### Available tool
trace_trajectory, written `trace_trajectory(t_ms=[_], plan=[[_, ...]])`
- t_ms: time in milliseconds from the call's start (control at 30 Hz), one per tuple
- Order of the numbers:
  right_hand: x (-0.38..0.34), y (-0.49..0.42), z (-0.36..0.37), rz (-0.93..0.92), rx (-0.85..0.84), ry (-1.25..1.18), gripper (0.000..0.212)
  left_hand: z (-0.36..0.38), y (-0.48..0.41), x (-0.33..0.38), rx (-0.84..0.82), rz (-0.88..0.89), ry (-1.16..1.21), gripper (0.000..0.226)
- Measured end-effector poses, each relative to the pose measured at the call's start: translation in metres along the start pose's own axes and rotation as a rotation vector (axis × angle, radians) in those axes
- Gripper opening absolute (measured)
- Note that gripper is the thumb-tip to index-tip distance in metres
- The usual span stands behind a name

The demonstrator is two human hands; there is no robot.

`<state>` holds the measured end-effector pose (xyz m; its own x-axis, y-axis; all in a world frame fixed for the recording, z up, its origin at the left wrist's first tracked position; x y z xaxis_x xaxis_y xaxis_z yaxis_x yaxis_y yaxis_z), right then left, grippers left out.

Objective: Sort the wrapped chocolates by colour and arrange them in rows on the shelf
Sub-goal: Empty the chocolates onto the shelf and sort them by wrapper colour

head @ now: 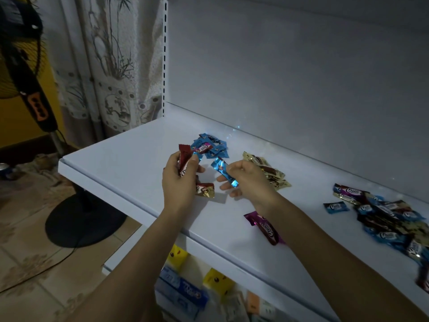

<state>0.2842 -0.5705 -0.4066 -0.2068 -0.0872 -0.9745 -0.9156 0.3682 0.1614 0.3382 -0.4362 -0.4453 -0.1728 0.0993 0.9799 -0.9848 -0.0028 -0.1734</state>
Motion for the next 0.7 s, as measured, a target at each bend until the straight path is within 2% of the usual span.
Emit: trace_trajectory(t_ms=[100, 233, 367, 433, 533, 600, 700], plan=[[-0.004, -0.023, 0.004, -0.022, 0.029, 0.019, 0.01, 0.0, -0.003, 0.0, 0.029, -0.007, 0.007, 0.013], [-0.006, -0.07, 0.011, -0.155, 0.118, 0.091, 0.005, 0.001, -0.007, -0.003, 0.047, -0.028, 0.03, 0.009], [-0.011, -0.113, 0.012, -0.332, 0.306, 0.515, 0.004, 0.001, -0.006, -0.002, 0.04, -0.004, 0.015, 0.009], [-0.012, -0.127, 0.014, -0.393, 0.338, 0.699, 0.005, 0.002, -0.006, -0.002, 0.031, 0.005, 0.003, 0.01], [-0.01, -0.139, 0.019, -0.438, 0.267, 0.892, 0.016, 0.001, -0.006, -0.001, 0.018, 0.014, -0.021, 0.014], [-0.011, -0.142, 0.024, -0.554, 0.201, 0.996, 0.029, 0.003, -0.006, 0.0, 0.013, 0.012, -0.036, 0.016], [-0.011, -0.144, 0.037, -0.724, 0.001, 1.148, 0.044, 0.004, -0.005, 0.001, 0.018, 0.028, -0.027, 0.015]])
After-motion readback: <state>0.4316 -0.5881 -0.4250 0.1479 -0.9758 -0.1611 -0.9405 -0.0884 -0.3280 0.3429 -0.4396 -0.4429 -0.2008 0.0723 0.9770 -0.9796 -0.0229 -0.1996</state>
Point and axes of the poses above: each hand's wrist, its own y-axis away from the middle knuckle, its own z-axis out of the palm, x = y × z, the point moved 3 cm from there along -y, towards the middle knuckle, and after that the axes turned 9 degrees about -y, right-handed, at the moved point
